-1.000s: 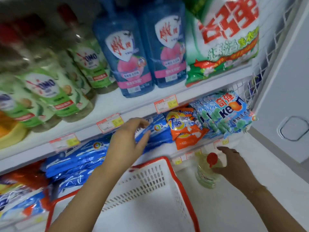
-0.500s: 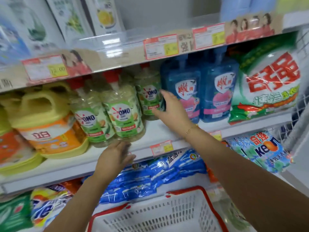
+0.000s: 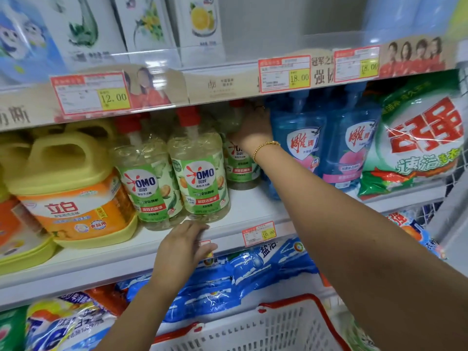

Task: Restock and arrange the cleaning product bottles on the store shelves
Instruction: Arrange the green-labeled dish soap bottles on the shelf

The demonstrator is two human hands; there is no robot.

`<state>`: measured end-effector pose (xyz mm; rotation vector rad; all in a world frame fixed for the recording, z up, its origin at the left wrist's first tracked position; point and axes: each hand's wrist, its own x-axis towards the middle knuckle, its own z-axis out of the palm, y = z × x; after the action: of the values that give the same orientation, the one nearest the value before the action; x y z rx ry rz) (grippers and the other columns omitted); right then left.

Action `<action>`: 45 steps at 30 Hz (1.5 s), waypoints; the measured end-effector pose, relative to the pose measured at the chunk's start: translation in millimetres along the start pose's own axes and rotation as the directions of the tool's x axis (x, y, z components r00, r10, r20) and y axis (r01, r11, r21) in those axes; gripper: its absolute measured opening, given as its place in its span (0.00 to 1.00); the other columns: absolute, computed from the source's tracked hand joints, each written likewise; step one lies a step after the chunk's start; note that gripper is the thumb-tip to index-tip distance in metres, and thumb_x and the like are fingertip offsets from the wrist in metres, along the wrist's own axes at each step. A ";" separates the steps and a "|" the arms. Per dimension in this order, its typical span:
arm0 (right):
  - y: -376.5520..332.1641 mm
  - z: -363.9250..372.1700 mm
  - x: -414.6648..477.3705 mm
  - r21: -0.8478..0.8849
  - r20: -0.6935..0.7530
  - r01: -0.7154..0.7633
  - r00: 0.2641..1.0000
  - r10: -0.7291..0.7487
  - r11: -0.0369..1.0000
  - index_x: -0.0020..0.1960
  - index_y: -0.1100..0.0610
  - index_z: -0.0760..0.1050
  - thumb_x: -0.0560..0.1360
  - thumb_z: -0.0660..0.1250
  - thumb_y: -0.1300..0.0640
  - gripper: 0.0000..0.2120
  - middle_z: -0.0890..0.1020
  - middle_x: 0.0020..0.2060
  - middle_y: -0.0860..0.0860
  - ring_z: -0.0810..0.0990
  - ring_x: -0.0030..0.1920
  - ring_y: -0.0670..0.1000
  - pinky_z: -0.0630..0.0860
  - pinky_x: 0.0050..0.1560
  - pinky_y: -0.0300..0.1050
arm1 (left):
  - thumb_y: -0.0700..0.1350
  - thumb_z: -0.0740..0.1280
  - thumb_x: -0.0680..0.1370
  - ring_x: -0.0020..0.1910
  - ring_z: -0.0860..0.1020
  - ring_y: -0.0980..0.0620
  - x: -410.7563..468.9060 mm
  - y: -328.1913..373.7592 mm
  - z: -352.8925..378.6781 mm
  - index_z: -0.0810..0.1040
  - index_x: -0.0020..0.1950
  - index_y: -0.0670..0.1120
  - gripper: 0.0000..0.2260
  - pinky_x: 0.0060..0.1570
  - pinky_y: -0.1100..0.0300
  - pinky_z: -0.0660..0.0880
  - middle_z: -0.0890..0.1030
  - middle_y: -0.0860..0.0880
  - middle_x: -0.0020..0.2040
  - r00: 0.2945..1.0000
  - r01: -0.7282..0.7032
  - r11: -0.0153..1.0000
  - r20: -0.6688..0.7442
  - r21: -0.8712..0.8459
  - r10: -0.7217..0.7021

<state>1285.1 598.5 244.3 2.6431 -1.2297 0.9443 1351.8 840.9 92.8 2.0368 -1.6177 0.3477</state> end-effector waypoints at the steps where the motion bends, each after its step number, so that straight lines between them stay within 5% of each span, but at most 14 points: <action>1: -1.0 -3.4 -1.6 -0.075 -0.006 -0.002 1.000 0.002 0.997 0.68 0.52 0.66 0.72 0.65 0.45 0.27 0.71 0.66 0.56 0.66 0.66 0.60 0.60 0.65 0.51 | 0.54 0.76 0.67 0.41 0.80 0.48 0.2 -0.2 0.5 0.82 0.52 0.46 0.18 0.37 0.60 0.71 0.81 0.51 0.44 1.000 -0.007 1.000 -0.003 0.007 0.007; 4: -10.1 -11.2 -19.0 -0.090 -0.078 -0.015 0.997 0.008 0.996 0.69 0.53 0.65 0.71 0.64 0.46 0.28 0.67 0.67 0.59 0.67 0.62 0.64 0.65 0.59 0.54 | 0.54 0.76 0.67 0.41 0.80 0.47 -0.6 -0.4 1.6 0.82 0.52 0.45 0.18 0.38 0.58 0.75 0.81 0.50 0.44 1.000 -0.009 1.000 0.001 0.018 0.009; 8: -23.6 -19.6 -59.2 0.342 -0.237 -0.019 0.966 0.106 0.940 0.63 0.60 0.62 0.66 0.75 0.58 0.31 0.74 0.55 0.66 0.78 0.46 0.66 0.78 0.39 0.51 | 0.53 0.77 0.67 0.41 0.80 0.47 -1.2 3.1 -0.1 0.82 0.52 0.45 0.18 0.38 0.57 0.75 0.81 0.49 0.43 1.000 0.015 0.999 0.011 0.028 -0.015; 13: -17.3 -40.4 -78.9 0.406 -0.022 -0.251 0.958 0.284 0.878 0.67 0.61 0.64 0.62 0.78 0.47 0.40 0.72 0.59 0.61 0.77 0.53 0.62 0.75 0.48 0.48 | 0.51 0.76 0.69 0.46 0.80 0.45 -1.0 10.4 -4.7 0.81 0.56 0.44 0.19 0.44 0.55 0.75 0.81 0.47 0.48 0.997 0.064 0.998 0.052 0.020 -0.065; 19: -7.5 -60.8 -109.1 0.427 -0.053 -0.229 0.959 0.277 0.875 0.64 0.60 0.65 0.60 0.78 0.41 0.42 0.73 0.57 0.59 0.75 0.56 0.58 0.74 0.50 0.48 | 0.40 0.70 0.74 0.58 0.73 0.50 11.1 37.8 -16.2 0.66 0.72 0.49 0.28 0.52 0.57 0.75 0.68 0.49 0.65 0.988 0.142 0.981 0.083 -0.129 -0.132; 24: 4.9 -81.0 -122.4 0.546 -0.074 -0.238 0.941 0.329 0.803 0.65 0.59 0.65 0.59 0.80 0.42 0.43 0.74 0.57 0.57 0.74 0.57 0.56 0.72 0.49 0.45 | 0.49 0.76 0.70 0.65 0.69 0.50 28.4 54.1 -25.2 0.66 0.72 0.49 0.34 0.63 0.58 0.68 0.69 0.50 0.66 0.960 0.262 0.946 0.155 -0.191 -0.235; 28: 19.4 -97.9 -124.2 0.679 -0.020 -0.318 0.893 0.449 0.662 0.65 0.57 0.66 0.56 0.81 0.43 0.44 0.75 0.58 0.54 0.75 0.58 0.53 0.72 0.53 0.42 | 0.55 0.80 0.62 0.68 0.68 0.51 37.0 73.1 -44.4 0.62 0.75 0.47 0.46 0.67 0.57 0.66 0.68 0.49 0.71 0.911 0.403 0.793 0.286 -0.457 -0.298; 33: 37.3 -103.9 -150.6 0.853 0.262 -0.452 0.803 0.535 0.260 0.58 0.55 0.69 0.58 0.82 0.53 0.34 0.81 0.50 0.50 0.81 0.49 0.51 0.80 0.53 0.50 | 0.49 0.79 0.66 0.58 0.73 0.56 52.3 99.5 -76.9 0.61 0.75 0.48 0.42 0.51 0.67 0.72 0.74 0.51 0.65 0.899 0.415 0.703 0.380 -0.578 -0.217; 37: 40.3 -123.0 -180.6 0.908 0.341 -0.411 0.834 0.434 0.076 0.59 0.56 0.72 0.60 0.81 0.61 0.31 0.83 0.50 0.53 0.84 0.46 0.51 0.82 0.45 0.46 | 0.52 0.80 0.64 0.55 0.78 0.59 44.2 108.3 -100.3 0.66 0.71 0.55 0.39 0.54 0.64 0.75 0.79 0.58 0.57 0.843 0.428 0.698 0.533 -0.574 -0.078; 41: 42.5 -156.7 -201.1 0.937 0.257 -0.280 0.958 0.129 0.210 0.54 0.47 0.74 0.58 0.81 0.66 0.30 0.83 0.50 0.48 0.83 0.51 0.48 0.80 0.51 0.43 | 0.55 0.81 0.58 0.59 0.79 0.55 22.3 116.0 -121.5 0.73 0.66 0.53 0.38 0.62 0.54 0.74 0.82 0.55 0.59 0.842 0.435 0.576 0.539 -0.692 0.012; 45: 39.2 -186.4 -215.5 0.934 0.188 -0.119 0.966 -0.180 0.336 0.62 0.47 0.72 0.55 0.82 0.66 0.41 0.81 0.56 0.45 0.80 0.57 0.44 0.77 0.55 0.40 | 0.40 0.82 0.60 0.54 0.80 0.61 3.4 133.2 -144.6 0.74 0.60 0.55 0.32 0.52 0.65 0.77 0.83 0.60 0.54 0.903 0.328 0.637 0.430 -0.698 0.006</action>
<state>1058.6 774.3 266.7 3.7537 -0.6625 1.8001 1241.1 894.5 246.2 1.5852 -1.4014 -0.7706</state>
